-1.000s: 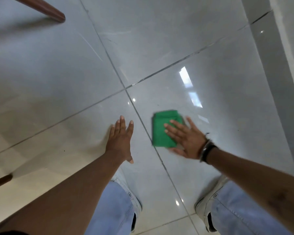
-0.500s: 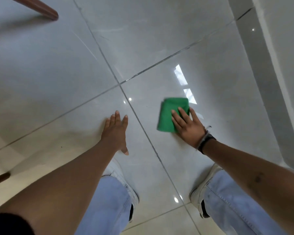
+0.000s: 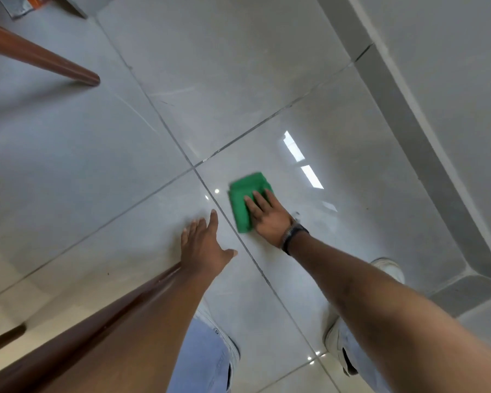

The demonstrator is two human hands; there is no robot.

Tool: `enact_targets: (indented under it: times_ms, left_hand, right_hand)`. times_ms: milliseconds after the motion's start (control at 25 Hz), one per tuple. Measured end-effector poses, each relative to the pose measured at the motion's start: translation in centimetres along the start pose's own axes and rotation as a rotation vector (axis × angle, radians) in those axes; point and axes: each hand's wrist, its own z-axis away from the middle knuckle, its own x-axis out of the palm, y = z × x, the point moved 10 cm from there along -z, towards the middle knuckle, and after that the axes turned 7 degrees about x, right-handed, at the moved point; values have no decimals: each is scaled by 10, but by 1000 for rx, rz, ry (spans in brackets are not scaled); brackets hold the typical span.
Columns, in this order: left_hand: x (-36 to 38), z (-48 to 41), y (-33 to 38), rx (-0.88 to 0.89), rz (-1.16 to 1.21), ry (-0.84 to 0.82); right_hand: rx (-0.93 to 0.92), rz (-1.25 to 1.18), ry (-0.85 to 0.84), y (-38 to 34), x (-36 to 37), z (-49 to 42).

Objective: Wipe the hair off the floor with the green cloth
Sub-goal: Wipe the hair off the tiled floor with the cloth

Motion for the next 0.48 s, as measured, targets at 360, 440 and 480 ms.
enact_targets:
  times_ms: [360,440,480]
  left_hand:
    - [-34,87,35,-104,598,-240]
    - [-56,135,63,-99,740,-304]
    - [-77,159,78,-98,839,-268]
  right_hand:
    - [802,-728,-729,87,-2,118]
    - [1199,-1378,-589,99,-62,177]
    - [1343,-1657,-457,97,-102,195]
